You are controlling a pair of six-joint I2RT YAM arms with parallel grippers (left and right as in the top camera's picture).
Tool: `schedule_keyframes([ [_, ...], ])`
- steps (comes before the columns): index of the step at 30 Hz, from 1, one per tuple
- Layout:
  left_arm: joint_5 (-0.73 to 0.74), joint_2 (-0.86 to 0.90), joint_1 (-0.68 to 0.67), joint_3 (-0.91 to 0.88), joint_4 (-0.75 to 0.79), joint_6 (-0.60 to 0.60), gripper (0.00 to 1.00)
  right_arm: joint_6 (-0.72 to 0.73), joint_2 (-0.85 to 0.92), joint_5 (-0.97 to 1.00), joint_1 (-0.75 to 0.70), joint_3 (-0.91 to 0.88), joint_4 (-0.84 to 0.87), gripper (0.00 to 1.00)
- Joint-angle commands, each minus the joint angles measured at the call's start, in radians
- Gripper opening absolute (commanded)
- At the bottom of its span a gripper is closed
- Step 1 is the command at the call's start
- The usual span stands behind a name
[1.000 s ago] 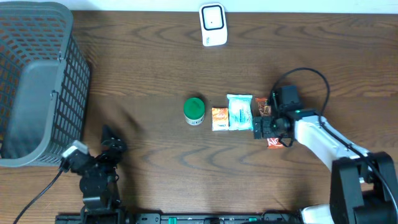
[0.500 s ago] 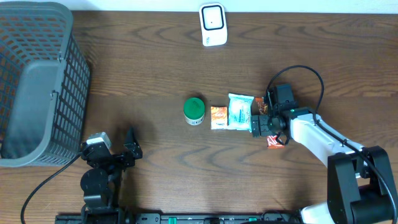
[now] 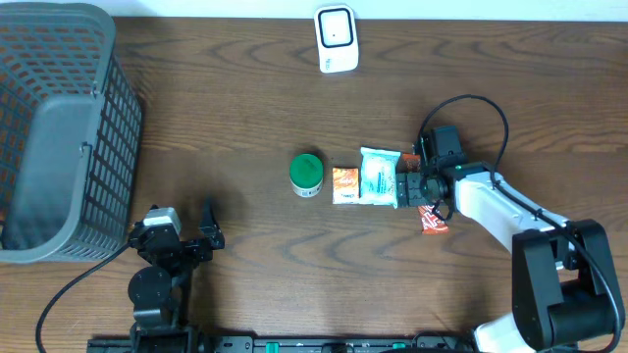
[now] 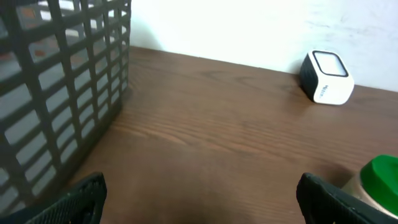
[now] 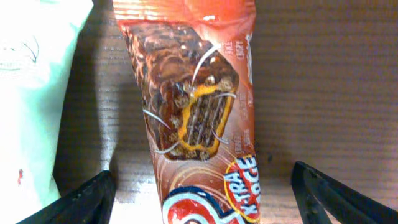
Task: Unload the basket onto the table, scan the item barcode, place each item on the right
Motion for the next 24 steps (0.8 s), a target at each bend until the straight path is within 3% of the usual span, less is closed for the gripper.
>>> schedule_keyframes([
  [1,-0.001,0.003,0.003,-0.027,-0.001,0.050,0.98,-0.003,0.092,0.047,-0.001,-0.051,-0.024,0.83],
  [4,-0.002,0.003,0.003,-0.027,0.021,0.050,0.98,-0.003,0.101,0.047,-0.001,-0.051,-0.042,0.72],
  [8,-0.002,0.003,0.003,-0.027,-0.011,0.050,0.98,-0.003,0.103,0.048,-0.001,-0.051,-0.079,0.36],
  [15,-0.005,0.005,0.003,-0.027,-0.018,0.050,0.98,-0.003,0.103,0.060,-0.001,-0.051,-0.146,0.33],
  [20,-0.005,0.005,0.003,-0.027,-0.018,0.050,0.98,-0.003,0.103,0.049,-0.001,-0.051,-0.178,0.18],
  [24,-0.005,0.005,0.003,-0.027,-0.018,0.050,0.98,-0.003,0.103,-0.005,-0.001,-0.051,-0.184,0.13],
])
